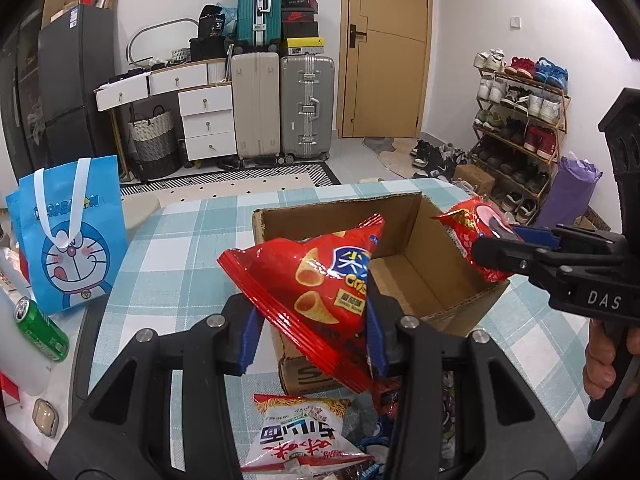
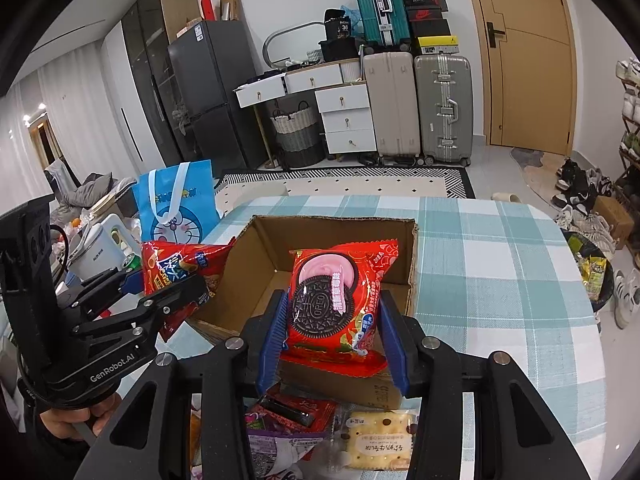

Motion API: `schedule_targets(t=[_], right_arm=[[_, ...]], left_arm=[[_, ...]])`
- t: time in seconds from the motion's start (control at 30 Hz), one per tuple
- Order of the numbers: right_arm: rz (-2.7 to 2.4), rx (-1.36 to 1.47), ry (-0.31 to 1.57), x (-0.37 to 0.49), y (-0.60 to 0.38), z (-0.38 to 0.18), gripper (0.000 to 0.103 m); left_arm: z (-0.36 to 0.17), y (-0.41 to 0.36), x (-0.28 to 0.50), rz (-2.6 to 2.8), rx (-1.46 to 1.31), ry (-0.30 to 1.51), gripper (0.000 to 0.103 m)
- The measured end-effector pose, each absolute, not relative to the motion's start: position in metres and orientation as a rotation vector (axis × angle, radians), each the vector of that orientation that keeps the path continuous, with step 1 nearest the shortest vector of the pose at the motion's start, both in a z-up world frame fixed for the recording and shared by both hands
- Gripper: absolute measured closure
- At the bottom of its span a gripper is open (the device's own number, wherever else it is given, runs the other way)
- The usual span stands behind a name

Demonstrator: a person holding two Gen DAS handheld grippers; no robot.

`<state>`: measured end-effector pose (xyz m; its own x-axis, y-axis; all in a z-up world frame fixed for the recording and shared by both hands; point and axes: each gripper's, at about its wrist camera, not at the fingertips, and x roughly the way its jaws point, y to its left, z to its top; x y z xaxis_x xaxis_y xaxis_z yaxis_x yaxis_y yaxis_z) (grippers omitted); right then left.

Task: Organize snacks
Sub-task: 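Carry the red chip bag and Oreo pack over the cardboard box with both grippers, then open both grippers to drop the snacks into the box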

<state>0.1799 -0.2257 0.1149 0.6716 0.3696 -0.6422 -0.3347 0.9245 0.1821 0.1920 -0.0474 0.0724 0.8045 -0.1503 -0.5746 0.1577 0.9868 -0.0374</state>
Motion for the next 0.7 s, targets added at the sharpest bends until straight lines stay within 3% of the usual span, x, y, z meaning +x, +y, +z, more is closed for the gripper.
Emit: schedule_targets(t=[0.7], right_arm=[[0.428, 0.081, 0.753, 0.194, -0.222, 0.096, 0.056]], left_arm=[[0.050, -0.064, 0.233, -0.191, 0.023, 0.666, 0.062]])
